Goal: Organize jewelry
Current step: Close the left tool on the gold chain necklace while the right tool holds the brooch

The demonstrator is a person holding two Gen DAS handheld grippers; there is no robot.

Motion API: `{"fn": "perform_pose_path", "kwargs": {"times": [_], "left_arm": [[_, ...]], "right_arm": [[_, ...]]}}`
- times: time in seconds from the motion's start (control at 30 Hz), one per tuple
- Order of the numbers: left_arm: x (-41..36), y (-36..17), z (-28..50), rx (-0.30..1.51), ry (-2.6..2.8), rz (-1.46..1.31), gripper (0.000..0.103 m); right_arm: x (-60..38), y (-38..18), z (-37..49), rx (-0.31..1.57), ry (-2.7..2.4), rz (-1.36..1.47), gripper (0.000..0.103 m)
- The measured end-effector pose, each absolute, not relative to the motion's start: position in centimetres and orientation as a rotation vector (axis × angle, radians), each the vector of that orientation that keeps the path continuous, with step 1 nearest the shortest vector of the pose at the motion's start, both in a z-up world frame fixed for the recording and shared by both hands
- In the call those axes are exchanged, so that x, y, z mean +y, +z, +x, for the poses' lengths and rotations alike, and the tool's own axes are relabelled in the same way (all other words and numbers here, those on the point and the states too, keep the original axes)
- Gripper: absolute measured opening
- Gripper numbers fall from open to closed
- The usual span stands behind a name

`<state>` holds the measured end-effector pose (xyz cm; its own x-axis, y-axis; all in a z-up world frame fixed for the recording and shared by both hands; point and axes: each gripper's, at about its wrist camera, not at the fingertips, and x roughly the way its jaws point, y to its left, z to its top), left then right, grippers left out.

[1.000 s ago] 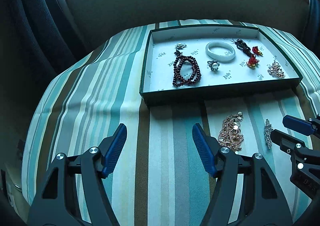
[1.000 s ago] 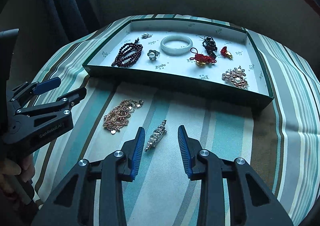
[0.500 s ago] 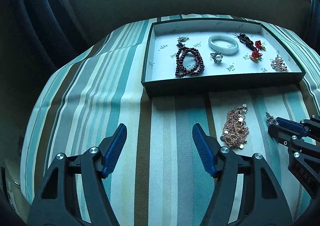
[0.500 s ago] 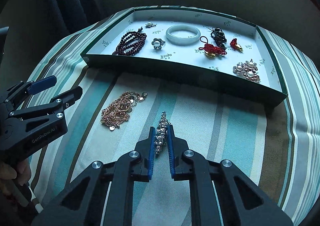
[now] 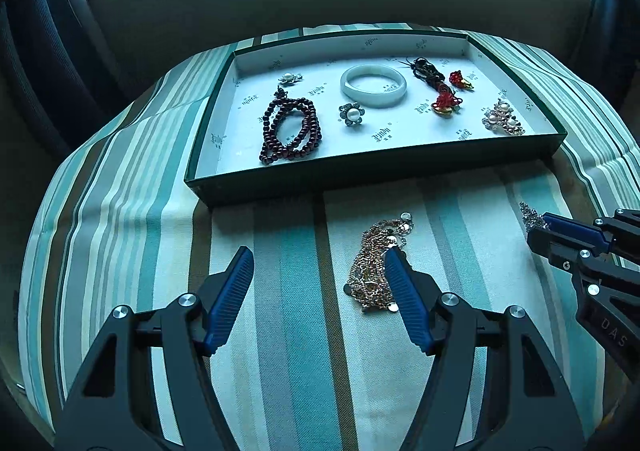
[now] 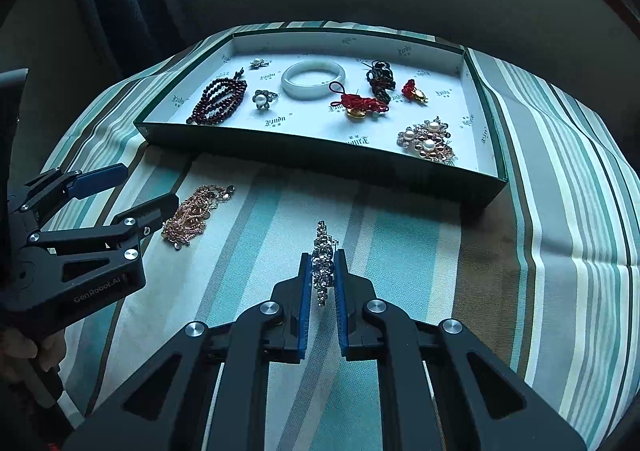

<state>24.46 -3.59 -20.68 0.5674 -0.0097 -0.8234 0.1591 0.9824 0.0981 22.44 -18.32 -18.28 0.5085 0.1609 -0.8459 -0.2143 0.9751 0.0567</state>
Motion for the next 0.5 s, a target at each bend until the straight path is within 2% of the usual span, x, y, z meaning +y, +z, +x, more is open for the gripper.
{"fn": "perform_pose_path", "kwargs": {"times": [0.4, 0.5], "left_arm": [[-5.0, -22.4, 25.3, 1.027, -0.139, 0.141, 0.068], [-4.7, -22.5, 25.2, 1.028, -0.151, 0.117, 0.065]], "right_arm": [[-20.5, -17.9, 21.7, 1.004, 0.217, -0.046, 0.011], [-20.5, -18.0, 21.7, 1.005, 0.220, -0.042, 0.011]]}}
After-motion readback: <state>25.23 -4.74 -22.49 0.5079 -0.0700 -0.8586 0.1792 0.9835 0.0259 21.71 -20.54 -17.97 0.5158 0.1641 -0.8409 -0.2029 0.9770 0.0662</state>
